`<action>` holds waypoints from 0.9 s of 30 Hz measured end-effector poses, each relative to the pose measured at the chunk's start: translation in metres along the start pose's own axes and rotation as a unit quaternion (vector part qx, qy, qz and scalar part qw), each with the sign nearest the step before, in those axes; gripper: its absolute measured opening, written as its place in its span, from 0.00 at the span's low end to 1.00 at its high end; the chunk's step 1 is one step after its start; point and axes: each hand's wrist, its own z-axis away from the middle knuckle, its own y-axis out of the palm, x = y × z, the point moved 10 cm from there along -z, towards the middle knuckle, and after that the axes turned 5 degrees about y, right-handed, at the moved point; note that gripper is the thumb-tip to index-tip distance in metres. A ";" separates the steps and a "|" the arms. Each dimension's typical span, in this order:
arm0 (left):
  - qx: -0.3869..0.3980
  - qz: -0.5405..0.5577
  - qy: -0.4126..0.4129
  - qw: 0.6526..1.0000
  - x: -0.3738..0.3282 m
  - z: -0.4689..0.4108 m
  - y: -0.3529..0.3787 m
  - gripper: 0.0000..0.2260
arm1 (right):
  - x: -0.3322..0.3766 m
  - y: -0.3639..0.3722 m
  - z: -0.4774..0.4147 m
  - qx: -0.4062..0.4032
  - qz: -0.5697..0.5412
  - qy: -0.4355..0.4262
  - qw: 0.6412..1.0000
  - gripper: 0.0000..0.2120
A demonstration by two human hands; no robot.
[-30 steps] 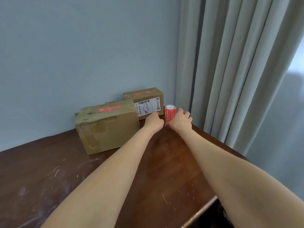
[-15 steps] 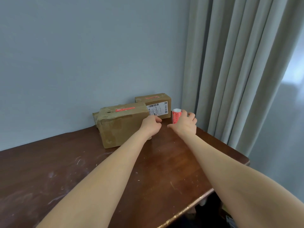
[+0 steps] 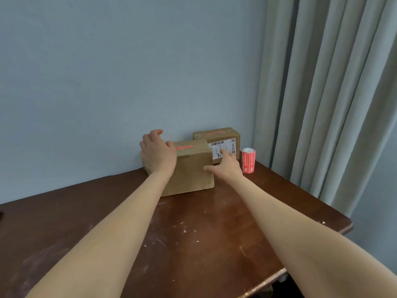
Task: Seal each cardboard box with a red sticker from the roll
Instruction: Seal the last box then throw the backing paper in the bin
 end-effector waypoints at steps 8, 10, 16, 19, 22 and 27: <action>0.162 0.140 -0.292 0.932 0.083 0.035 0.038 0.31 | 0.006 0.030 -0.006 0.075 -0.027 0.013 0.997 0.28; 0.166 0.142 -0.269 0.938 0.067 0.031 0.035 0.30 | 0.010 0.012 -0.007 0.034 -0.063 0.008 0.997 0.21; 0.166 0.188 -0.239 0.938 0.017 0.007 0.029 0.29 | 0.010 -0.063 -0.011 -0.065 -0.132 0.046 0.988 0.12; 0.203 0.240 -0.234 0.920 -0.008 0.003 0.036 0.27 | -0.003 -0.092 -0.009 -0.092 -0.133 0.097 0.982 0.16; 0.227 0.267 -0.232 0.907 -0.026 0.000 0.041 0.28 | -0.010 -0.111 -0.005 -0.106 -0.128 0.113 0.980 0.13; 0.234 0.268 -0.223 0.907 -0.031 -0.001 0.042 0.28 | -0.010 -0.121 0.002 -0.120 -0.139 0.111 0.977 0.10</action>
